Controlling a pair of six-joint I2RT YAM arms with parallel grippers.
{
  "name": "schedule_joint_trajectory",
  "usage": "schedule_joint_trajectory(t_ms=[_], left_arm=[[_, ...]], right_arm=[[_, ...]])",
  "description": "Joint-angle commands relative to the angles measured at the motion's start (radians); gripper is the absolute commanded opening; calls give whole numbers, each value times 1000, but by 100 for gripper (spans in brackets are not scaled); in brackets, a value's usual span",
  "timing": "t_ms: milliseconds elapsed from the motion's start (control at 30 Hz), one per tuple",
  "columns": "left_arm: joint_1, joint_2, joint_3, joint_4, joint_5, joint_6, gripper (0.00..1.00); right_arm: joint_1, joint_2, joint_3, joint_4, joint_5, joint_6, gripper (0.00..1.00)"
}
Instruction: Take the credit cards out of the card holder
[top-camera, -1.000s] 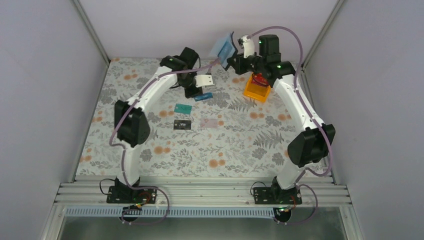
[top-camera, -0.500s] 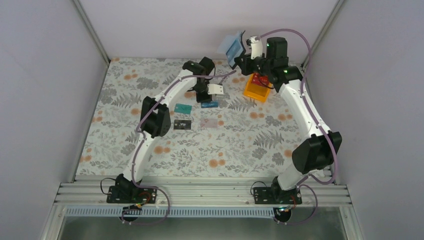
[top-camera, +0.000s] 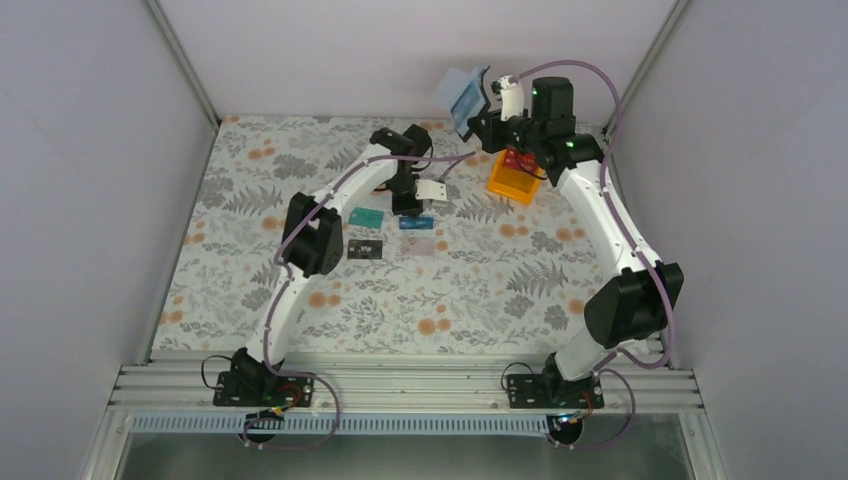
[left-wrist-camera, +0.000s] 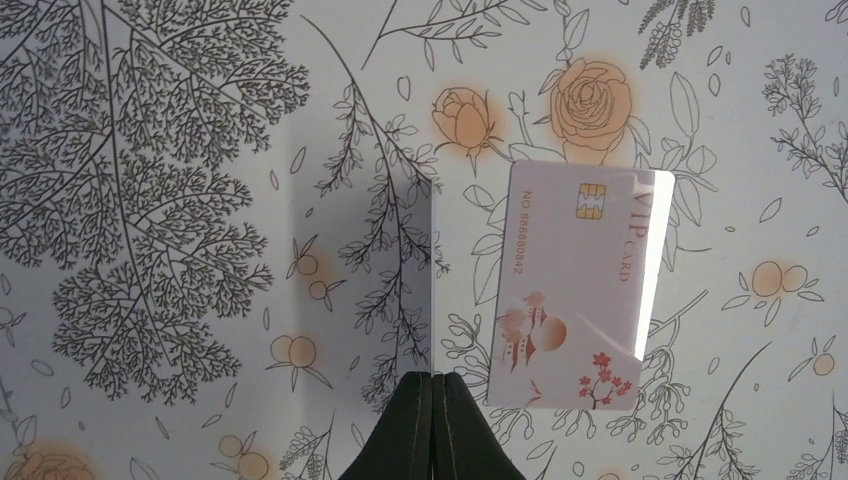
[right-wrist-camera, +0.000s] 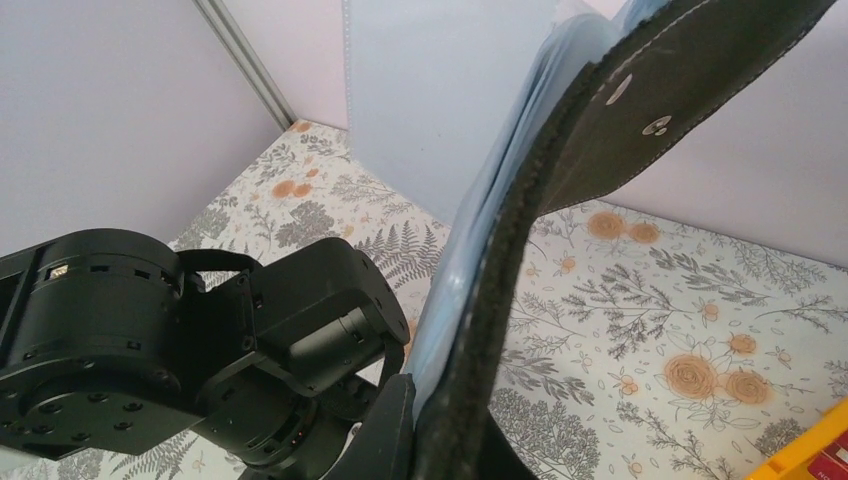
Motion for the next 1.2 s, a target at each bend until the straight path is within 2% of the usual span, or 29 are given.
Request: schedule_joint_trajectory(t_ms=[0, 267, 667, 733, 867, 1167], left_arm=[[-14, -14, -4, -18, -8, 26, 2], [-13, -50, -31, -20, 37, 44, 2], [-13, 11, 30, -18, -6, 45, 3], [-15, 27, 50, -19, -23, 41, 6], [-12, 33, 57, 22, -54, 36, 19], [-12, 34, 66, 69, -45, 46, 21]], right_arm=[[-4, -40, -6, 47, -27, -9, 4], [-2, -38, -7, 44, -39, -13, 4], [-2, -41, -2, 43, -61, -19, 4], [-4, -41, -2, 44, -67, -18, 4], [-3, -35, 5, 41, -88, -23, 6], [-4, -29, 13, 37, -119, -32, 7]])
